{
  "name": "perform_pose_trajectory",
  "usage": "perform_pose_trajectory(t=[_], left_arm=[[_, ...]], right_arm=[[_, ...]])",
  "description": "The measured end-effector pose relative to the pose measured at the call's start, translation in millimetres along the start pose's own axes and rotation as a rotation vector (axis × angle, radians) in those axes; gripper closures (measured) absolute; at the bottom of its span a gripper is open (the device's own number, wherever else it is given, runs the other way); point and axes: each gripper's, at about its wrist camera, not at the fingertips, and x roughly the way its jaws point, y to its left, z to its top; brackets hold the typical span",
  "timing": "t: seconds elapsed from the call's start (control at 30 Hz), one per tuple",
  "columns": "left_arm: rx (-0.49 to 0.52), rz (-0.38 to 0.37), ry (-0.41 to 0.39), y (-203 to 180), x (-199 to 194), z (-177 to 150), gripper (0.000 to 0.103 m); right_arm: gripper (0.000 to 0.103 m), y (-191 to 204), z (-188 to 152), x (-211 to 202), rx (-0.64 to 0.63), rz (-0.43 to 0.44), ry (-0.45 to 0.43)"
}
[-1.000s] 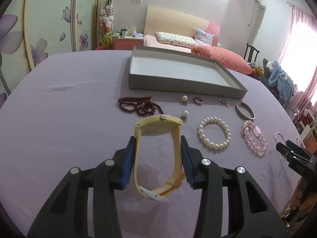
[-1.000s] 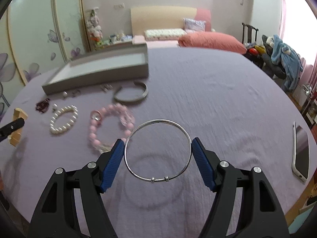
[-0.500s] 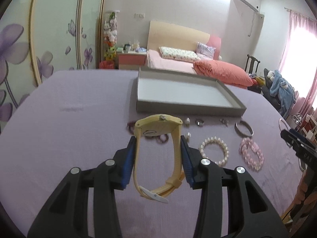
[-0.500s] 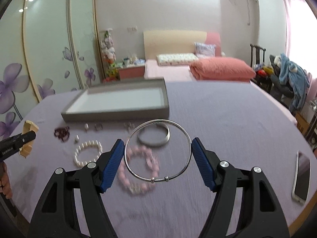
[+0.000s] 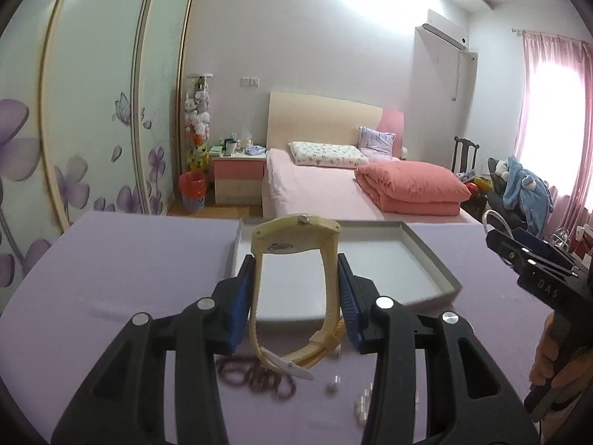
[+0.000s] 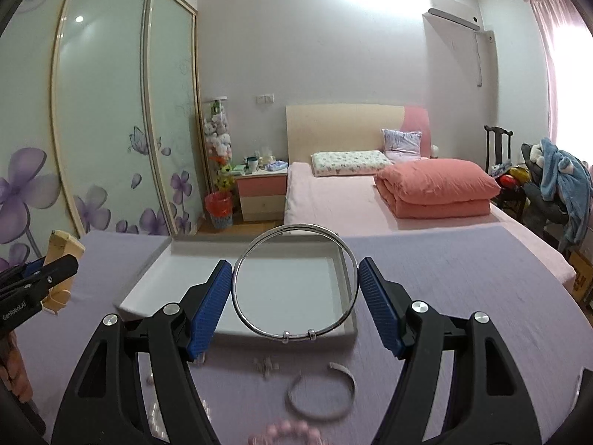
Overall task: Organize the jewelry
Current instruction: 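Carry bangle and watch into the grey tray and open both tools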
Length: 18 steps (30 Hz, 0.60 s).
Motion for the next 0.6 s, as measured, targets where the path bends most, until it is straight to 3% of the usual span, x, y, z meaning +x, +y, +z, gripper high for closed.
perform_pose_trajectory(t=[0.23,0.6], left_arm=[[-0.004,-0.009,0.022,-4.5,59.6,7.9,0.061],[-0.006,0.004,0.106,-3.6,130.7,10.1,0.061]], right_arm=[[0.033,0.9,1.9,48.0,0.002,0.023,0.046],[0.032,3.7,-12.9,111.8,0.036,0.049,0.211]])
